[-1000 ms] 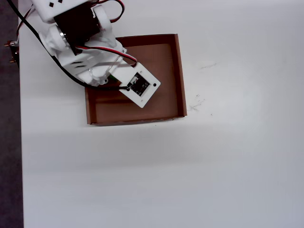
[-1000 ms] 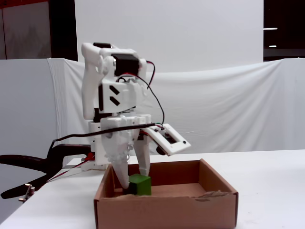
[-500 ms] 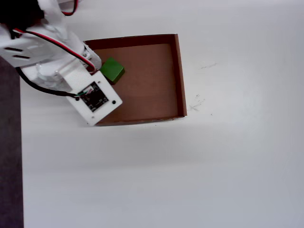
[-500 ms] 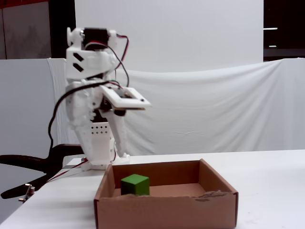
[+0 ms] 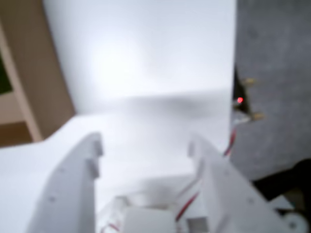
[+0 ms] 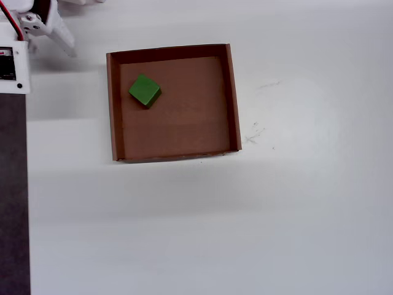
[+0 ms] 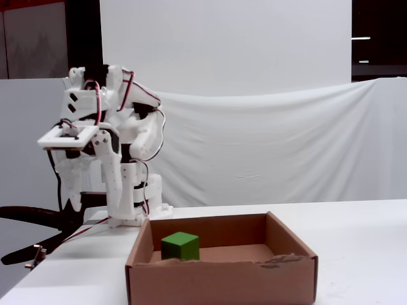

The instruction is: Grasp a green cube and put it in a box.

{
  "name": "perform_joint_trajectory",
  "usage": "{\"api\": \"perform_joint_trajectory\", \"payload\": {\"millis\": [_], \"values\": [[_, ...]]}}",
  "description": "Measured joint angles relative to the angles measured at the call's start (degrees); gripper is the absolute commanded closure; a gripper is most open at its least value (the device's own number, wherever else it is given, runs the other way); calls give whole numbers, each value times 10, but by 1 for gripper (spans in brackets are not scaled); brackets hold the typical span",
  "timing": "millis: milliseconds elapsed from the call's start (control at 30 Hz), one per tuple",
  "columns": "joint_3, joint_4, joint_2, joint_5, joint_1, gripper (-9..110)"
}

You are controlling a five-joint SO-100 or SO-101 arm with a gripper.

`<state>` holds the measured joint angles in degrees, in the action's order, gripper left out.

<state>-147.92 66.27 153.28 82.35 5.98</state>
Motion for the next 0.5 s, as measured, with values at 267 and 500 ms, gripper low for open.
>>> {"api": "perform_joint_trajectory", "payload": {"millis": [267,500], "values": [[-113,28,141,-42,27,78],[-191,25,226,-68,25,78]]}}
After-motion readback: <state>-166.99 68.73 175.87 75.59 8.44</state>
